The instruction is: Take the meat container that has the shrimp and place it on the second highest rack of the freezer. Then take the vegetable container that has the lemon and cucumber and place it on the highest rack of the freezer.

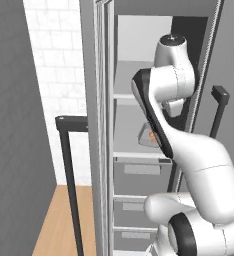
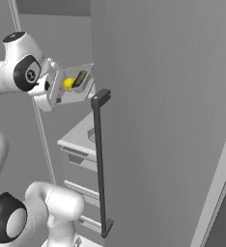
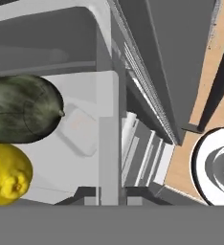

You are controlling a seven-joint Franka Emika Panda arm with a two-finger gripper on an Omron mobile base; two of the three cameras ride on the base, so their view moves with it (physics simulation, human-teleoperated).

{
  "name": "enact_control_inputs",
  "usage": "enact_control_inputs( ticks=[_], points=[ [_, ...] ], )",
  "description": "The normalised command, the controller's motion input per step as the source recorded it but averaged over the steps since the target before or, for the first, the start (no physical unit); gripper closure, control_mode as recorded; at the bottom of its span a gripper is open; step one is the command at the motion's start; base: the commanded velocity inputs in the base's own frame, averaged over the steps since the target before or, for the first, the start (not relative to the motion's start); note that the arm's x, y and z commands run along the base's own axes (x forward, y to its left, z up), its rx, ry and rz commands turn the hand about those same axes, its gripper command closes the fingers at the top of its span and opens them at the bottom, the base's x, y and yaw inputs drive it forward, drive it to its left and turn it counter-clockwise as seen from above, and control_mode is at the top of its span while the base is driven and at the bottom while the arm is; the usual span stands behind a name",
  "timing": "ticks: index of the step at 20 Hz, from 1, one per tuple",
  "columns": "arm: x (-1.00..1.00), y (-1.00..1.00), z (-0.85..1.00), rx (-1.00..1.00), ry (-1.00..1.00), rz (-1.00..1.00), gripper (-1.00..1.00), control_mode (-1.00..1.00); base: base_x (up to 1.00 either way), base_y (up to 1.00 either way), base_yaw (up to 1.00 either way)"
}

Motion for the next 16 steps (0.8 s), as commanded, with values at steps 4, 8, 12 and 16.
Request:
enact_control_inputs(
  ticks=[4, 8, 12, 16],
  points=[
    [1.00, -0.02, 0.00, 0.05, 0.00, 0.00, 1.00, -1.00, 0.00, 0.00, 0.00],
    [1.00, -0.12, 0.00, 0.08, 0.00, 0.00, 1.00, -1.00, 0.00, 0.00, 0.00],
    [1.00, 0.00, -0.38, 0.08, -0.02, -0.04, 1.00, -1.00, 0.00, 0.00, 0.00],
    [0.94, 0.00, -0.26, 0.07, 0.00, -0.03, 1.00, -1.00, 0.00, 0.00, 0.00]
  ],
)
